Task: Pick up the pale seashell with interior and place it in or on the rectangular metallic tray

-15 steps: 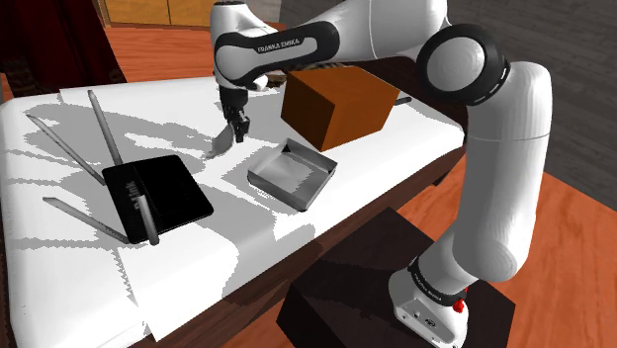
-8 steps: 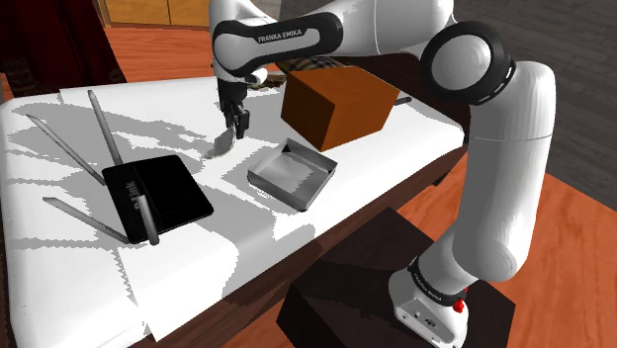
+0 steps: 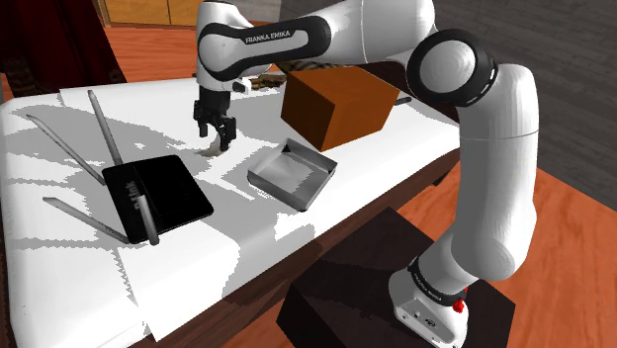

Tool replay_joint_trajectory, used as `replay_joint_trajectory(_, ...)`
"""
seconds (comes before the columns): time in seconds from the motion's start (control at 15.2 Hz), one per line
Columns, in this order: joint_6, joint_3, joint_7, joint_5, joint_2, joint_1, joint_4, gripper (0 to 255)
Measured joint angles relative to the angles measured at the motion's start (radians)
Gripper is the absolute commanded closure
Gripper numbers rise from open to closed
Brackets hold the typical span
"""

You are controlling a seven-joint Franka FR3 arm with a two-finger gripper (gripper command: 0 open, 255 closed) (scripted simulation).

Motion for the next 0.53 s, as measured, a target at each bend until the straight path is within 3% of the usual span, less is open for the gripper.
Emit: replay_joint_trajectory(0.53, -0.046, 0.006, 0.0, -0.007, 0.026, 0.008, -0.022, 0)
